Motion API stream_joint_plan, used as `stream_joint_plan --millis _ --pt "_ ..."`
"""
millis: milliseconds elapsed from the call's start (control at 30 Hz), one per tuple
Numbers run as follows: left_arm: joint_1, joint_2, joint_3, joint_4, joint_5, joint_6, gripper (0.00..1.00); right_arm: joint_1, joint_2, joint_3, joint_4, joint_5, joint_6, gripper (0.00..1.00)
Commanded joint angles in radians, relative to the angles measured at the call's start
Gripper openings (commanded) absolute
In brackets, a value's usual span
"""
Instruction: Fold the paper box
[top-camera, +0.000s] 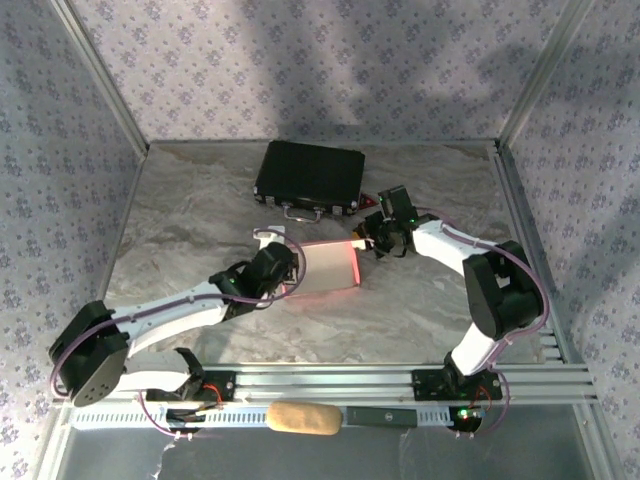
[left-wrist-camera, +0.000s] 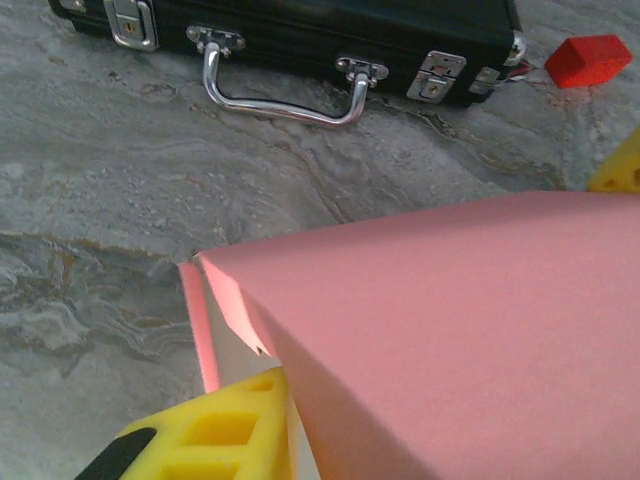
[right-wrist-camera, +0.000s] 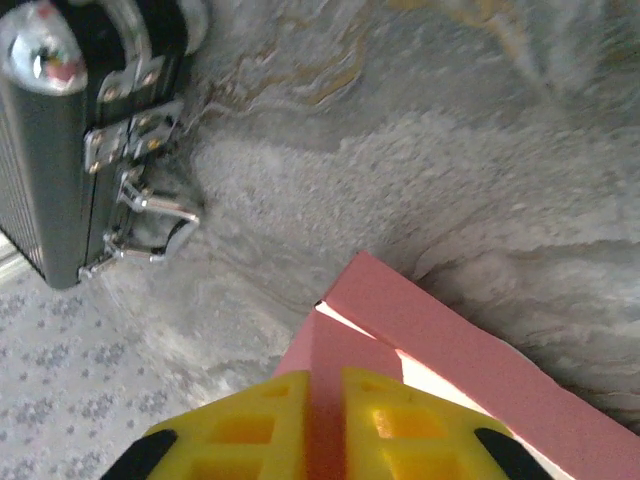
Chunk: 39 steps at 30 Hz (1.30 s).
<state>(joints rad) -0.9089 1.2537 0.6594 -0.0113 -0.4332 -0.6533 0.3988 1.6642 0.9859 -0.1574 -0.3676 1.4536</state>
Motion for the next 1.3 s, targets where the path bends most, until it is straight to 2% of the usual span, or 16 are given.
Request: stream_joint_plan --millis 0,133,200,267,300,467,633,800,967,1267 --pt "-0.005 0.029 -0.038 0.202 -0.018 0.085 0.22 -0.017 -0.052 -0.055 -0.008 -0.060 -0.011 0.25" --pt "-0.004 0.052 -0.085 0.281 -0.035 0.094 0.21 -0.046 -0.096 -0.094 0.015 -0.085 -0.028 0.32" --pt "-0.003 0.067 -0.097 0.293 -0.038 0.092 0.20 -0.052 -0.102 -0.092 0.015 -0.095 -0.046 0.31" --pt "-0.002 0.080 -0.105 0.308 -0.036 0.088 0.20 -0.058 -0.091 -0.073 -0.014 -0.101 -0.068 0.23" --pt "-0.003 0.084 -0.108 0.317 -0.033 0.086 0.20 -0.058 -0.081 -0.061 -0.034 -0.107 -0.078 0.22" --pt "-0.002 0.087 -0.107 0.330 -0.032 0.075 0.19 -0.055 -0.053 -0.091 0.038 -0.195 -0.017 0.29" --pt "-0.003 0.083 -0.105 0.333 -0.029 0.075 0.19 -0.057 -0.083 -0.074 -0.054 -0.209 -0.022 0.39" --pt "-0.002 0.089 -0.110 0.344 -0.015 0.070 0.17 -0.063 -0.055 -0.042 -0.125 -0.248 -0.034 0.38" --pt "-0.002 0.078 -0.120 0.340 -0.047 0.066 0.12 -0.114 -0.037 0.036 -0.318 -0.289 -0.182 0.40" --pt "0.003 0.096 -0.117 0.358 -0.057 0.080 0.09 -0.184 -0.028 0.068 -0.382 -0.427 -0.272 0.45"
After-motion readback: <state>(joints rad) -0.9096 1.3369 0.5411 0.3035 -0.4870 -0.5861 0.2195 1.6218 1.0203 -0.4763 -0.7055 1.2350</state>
